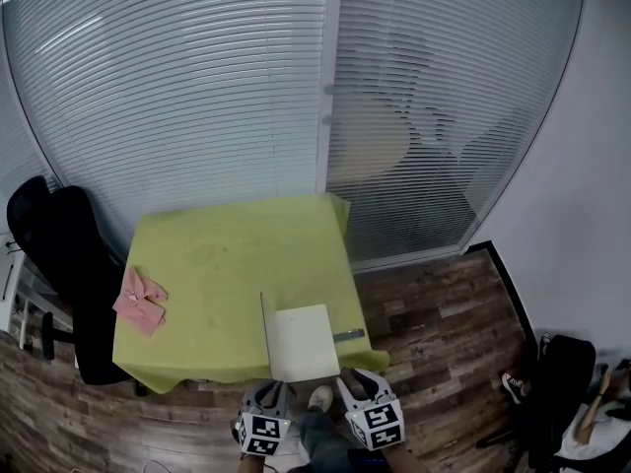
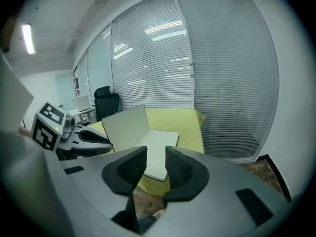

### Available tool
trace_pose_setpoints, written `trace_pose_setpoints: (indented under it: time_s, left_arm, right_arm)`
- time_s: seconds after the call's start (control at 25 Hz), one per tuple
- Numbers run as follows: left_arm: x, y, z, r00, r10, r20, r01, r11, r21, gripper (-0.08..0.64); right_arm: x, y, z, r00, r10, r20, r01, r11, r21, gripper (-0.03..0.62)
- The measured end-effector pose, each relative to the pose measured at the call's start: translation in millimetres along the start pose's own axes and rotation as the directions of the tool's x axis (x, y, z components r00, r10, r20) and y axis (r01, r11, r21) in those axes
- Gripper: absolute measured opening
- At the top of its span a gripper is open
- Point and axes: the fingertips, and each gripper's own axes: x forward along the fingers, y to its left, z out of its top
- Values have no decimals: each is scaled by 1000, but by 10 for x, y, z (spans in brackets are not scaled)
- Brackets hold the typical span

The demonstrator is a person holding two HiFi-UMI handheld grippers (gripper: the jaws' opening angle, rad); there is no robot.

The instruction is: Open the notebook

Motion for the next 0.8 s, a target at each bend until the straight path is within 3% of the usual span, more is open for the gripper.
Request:
trace_pose_setpoints:
  time_s: [0.32,0.8]
  left_arm:
    - [-63,141,-51,999,14,29,-10,988,-153,54]
    - [-101,272,-195,998,41,41,-24,933,-360,55]
  right_arm:
    - [-57,-30,-4,1000,-10,8,10,1000,11,127]
    - [-134,-107,-47,1000,-20,16,20,999,25,123]
